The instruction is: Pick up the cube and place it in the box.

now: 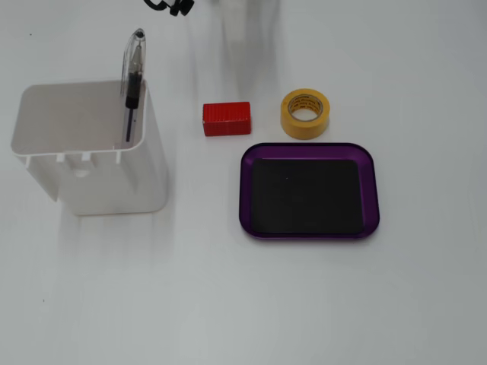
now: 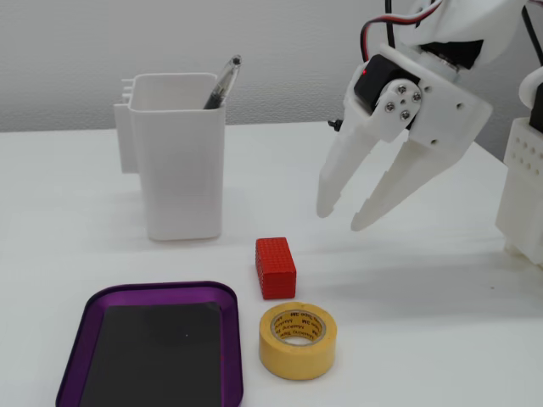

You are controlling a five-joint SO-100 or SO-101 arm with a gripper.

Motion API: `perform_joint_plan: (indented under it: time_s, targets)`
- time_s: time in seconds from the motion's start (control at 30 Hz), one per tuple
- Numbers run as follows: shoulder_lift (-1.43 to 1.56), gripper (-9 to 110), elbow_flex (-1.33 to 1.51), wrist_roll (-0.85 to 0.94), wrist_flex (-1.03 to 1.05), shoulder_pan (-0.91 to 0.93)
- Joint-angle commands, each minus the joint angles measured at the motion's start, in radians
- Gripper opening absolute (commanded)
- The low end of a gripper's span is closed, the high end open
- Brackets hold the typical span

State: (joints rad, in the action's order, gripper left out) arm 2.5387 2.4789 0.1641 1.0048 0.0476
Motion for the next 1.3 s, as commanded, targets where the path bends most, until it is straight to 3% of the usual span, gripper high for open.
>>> perform_joint_plan:
  time_s: [0.0,0.33,0.83,1.27]
  targets:
    - [-0.005,14,-0.041,0.012,-0.028,-0.006]
    - [-0.034,18,-0.043,0.017,-0.069,-0.005]
    - [-0.571,18,-0.367,0.018,-0.112,0.005]
    - [-0.713,18,-0.383,0.057,-0.187,0.017]
